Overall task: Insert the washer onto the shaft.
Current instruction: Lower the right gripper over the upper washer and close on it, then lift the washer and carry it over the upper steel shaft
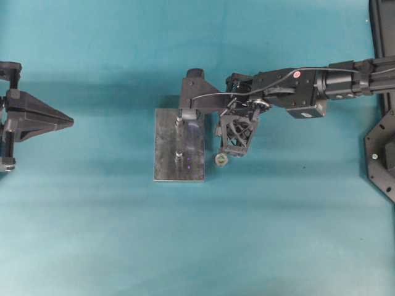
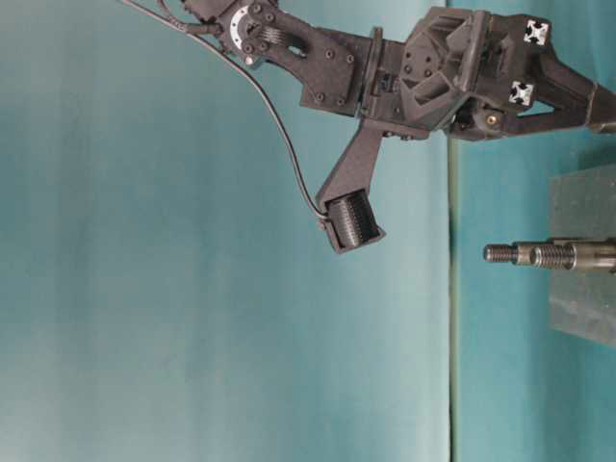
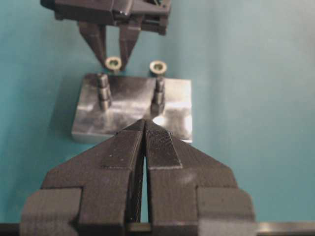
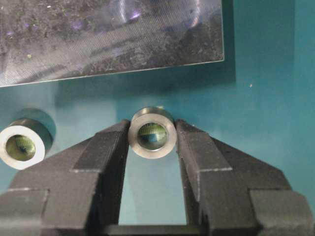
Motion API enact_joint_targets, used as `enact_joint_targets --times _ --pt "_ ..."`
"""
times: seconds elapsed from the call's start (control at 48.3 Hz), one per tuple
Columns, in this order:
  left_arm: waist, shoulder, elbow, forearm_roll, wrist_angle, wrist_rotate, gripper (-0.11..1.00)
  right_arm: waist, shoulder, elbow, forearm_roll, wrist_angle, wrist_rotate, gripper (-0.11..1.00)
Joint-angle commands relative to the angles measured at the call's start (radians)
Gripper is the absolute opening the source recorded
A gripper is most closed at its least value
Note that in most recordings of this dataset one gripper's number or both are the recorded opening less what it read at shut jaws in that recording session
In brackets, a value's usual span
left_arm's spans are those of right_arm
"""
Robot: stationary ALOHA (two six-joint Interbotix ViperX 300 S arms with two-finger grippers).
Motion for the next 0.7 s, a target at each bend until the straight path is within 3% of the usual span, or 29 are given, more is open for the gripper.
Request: enact_joint_targets --times 0.0,0.456,0.684 --pt "0.002 0.005 -0.009 0.003 -0.005 -0.002 0.00 0.005 -0.041 -0.026 -0.002 0.011 0.014 0.33" --pt "0.002 0.005 -0.006 0.003 -0.005 -0.005 0.00 0.014 -0.083 -0.204 -0.012 0.213 0.020 0.33" --pt "0.002 0.005 -0.008 0.003 -0.009 -0.005 0.00 0.043 -0.067 -0.308 -0.041 0.239 0.017 0.33"
